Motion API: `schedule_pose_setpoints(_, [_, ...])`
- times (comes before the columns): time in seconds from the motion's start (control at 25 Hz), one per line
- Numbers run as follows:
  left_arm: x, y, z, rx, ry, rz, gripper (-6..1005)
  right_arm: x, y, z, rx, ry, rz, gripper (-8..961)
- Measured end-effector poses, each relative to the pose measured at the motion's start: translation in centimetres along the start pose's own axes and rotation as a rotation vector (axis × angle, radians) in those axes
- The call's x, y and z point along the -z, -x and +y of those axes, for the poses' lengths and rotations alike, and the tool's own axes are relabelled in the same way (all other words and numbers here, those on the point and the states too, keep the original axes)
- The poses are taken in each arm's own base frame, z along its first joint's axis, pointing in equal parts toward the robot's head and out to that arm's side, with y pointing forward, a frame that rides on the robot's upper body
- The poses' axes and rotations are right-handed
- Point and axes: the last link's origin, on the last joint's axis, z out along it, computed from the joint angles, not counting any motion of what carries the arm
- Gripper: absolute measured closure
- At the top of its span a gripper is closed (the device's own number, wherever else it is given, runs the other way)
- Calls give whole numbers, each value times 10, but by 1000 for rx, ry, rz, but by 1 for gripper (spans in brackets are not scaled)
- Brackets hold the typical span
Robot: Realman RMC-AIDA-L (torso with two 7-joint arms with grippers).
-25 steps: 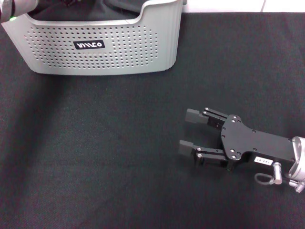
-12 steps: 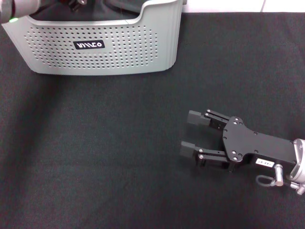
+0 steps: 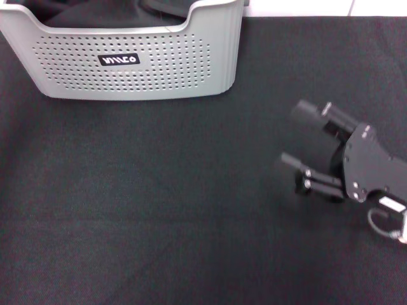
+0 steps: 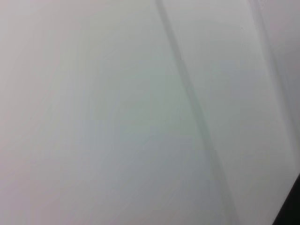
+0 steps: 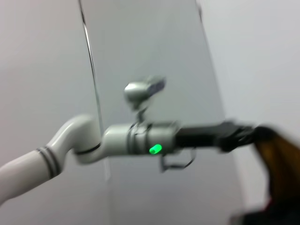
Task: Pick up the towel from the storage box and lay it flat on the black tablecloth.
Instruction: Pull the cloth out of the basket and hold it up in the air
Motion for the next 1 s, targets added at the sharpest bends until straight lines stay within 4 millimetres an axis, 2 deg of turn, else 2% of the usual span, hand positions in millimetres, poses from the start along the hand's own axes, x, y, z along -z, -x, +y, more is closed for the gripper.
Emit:
schedule_pose_setpoints(0.04, [11,-12,0,43,43,83,984,-1,1,-1,63,-18,-17,111])
schedule_pose_setpoints(0.12, [16,-19,1,63,70,123,984,-7,2,-7,189,-76,-22,111])
schedule_pose_setpoints(0.16, [21,-27,1,84,99,164,984,-15,2,-17,243,-123,-2,111])
schedule_pose_setpoints(0.36, [27,-48,6,109,153,255,984,-31,2,-33,278,-180,33,111])
schedule_pose_setpoints(0.52, [33,-69,10,114,186,336,984,-40,5,-36,327,-176,31,112])
schedule_pose_setpoints(0.56, [37,-79,12,111,198,376,984,-42,6,-36,351,-170,32,112])
schedule_pose_setpoints(0.6, [37,-81,13,111,199,380,984,-46,7,-37,378,-165,36,112])
schedule_pose_setpoints(0.8, [45,-108,19,99,228,463,984,-61,4,-32,513,-122,61,112])
schedule_pose_setpoints(1.0, [48,-119,24,112,241,473,984,-75,-6,-7,709,-59,63,111])
